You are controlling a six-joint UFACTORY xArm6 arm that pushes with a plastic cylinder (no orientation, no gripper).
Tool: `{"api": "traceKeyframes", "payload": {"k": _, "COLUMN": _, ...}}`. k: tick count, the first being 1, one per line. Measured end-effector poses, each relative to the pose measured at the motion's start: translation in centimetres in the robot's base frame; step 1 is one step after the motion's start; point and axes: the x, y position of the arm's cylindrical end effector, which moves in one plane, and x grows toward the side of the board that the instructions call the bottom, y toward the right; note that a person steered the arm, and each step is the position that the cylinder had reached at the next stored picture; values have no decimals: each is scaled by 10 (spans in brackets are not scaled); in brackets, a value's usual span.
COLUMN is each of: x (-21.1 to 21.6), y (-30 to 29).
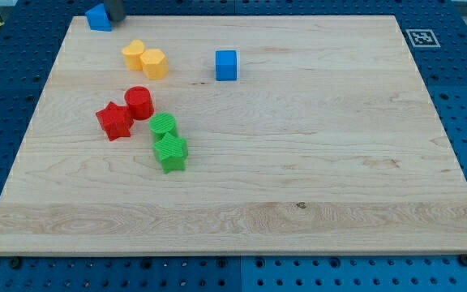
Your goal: Point your arm to the top right of the yellow hexagon
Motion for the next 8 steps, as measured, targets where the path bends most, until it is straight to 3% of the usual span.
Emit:
{"api": "traceKeyframes", "payload": {"k": 3, "x": 0, "y": -32}}
{"api": "traceKeyframes", "payload": {"k": 5, "x": 1, "y": 75}}
{"api": "traceKeyframes", "payload": {"k": 8, "x": 2, "y": 91}}
